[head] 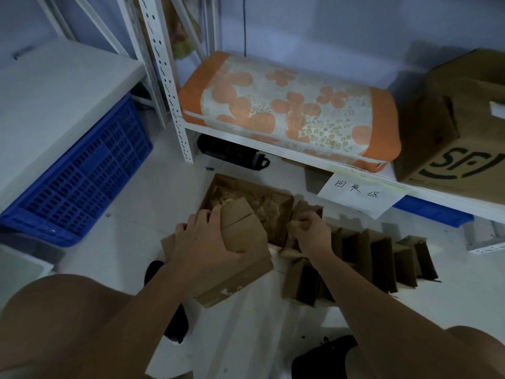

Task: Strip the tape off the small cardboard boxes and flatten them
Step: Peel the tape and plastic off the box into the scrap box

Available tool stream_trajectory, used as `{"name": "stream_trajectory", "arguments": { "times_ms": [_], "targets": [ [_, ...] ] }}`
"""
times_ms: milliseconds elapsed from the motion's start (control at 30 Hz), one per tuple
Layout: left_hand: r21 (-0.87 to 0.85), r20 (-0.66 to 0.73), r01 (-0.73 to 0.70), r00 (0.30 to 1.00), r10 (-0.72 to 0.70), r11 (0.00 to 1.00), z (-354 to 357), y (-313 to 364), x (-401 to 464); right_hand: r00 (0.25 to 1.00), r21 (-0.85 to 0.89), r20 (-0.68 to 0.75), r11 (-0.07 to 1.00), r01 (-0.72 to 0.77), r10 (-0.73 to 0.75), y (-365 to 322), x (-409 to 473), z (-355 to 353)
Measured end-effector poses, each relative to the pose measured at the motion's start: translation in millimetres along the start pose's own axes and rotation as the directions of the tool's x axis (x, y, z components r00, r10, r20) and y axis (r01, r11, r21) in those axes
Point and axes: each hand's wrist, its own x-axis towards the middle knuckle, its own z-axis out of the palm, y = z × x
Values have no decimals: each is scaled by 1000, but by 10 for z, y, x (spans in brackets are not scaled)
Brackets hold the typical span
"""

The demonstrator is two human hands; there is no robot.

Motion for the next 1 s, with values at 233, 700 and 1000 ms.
{"name": "stream_trajectory", "arguments": {
  "times_ms": [233, 700, 1000],
  "targets": [
    [80, 18, -70, 997, 69, 994, 231, 2, 60, 966, 72, 59, 964, -255, 251, 144, 262, 327],
    [139, -15, -152, 988, 155, 979, 452, 58, 52, 986, 244, 164, 970, -12, -29, -237, 468, 267],
    [228, -143, -359, 907, 395, 905, 238, 337, -786, 818, 155, 447, 932, 327, -361, -189, -1096, -638]
  ]
}}
